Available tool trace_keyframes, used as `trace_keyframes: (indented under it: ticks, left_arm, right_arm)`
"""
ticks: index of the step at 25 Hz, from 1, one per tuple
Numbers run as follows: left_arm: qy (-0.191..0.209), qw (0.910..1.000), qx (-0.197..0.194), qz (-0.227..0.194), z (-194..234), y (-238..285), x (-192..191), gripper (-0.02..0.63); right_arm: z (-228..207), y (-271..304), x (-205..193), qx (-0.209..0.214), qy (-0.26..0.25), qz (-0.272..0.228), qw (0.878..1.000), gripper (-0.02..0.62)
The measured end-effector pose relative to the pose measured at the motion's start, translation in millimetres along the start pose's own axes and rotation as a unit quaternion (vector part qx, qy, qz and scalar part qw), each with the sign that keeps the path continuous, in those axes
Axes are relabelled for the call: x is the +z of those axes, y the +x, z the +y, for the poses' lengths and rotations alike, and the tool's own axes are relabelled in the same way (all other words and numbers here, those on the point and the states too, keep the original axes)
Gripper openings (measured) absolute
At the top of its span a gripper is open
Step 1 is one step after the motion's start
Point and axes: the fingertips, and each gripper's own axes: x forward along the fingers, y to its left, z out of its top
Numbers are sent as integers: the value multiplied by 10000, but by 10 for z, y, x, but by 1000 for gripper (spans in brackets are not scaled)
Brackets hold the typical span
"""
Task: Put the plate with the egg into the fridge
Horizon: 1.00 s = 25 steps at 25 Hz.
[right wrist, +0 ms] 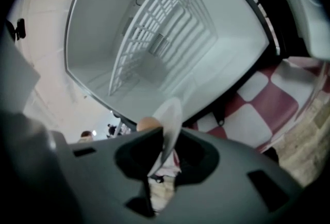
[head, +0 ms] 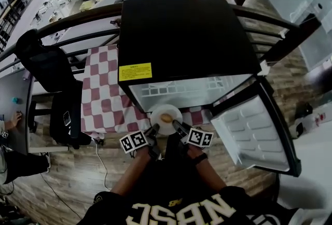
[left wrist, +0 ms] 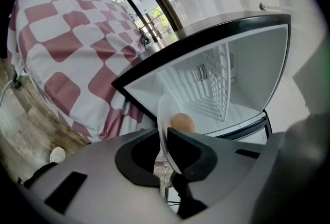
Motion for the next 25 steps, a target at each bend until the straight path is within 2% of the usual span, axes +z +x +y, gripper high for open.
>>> trace_keyframes:
  ticks: [3, 9, 15, 20, 23, 25]
  left_arm:
    - [-122, 9999, 54, 28, 38, 130, 22, 48]
    - [175, 9998, 119, 24, 84, 334, 88, 54]
    - [-20, 9998, 143, -155, 152, 432, 236, 54]
    - [349, 9989, 290, -118, 153, 507, 352, 64]
    - [248, 9990, 335, -166, 182, 556, 408, 64]
    - [26, 9992, 354, -203, 208, 593, 406, 64]
  right_arm:
    - [-109, 53, 61, -94, 8, 11, 10000, 66]
    - [-290, 174, 160, -240, 112, 35, 9996, 69]
    - [-321, 356, 273, -279, -149, 25, 9995, 72]
    - [-354, 472, 351, -267, -195, -62, 9994, 80]
    - [-385, 538, 387, -354, -219, -19, 9991, 81]
    - [-434, 566, 404, -494, -301, 75, 9983, 86]
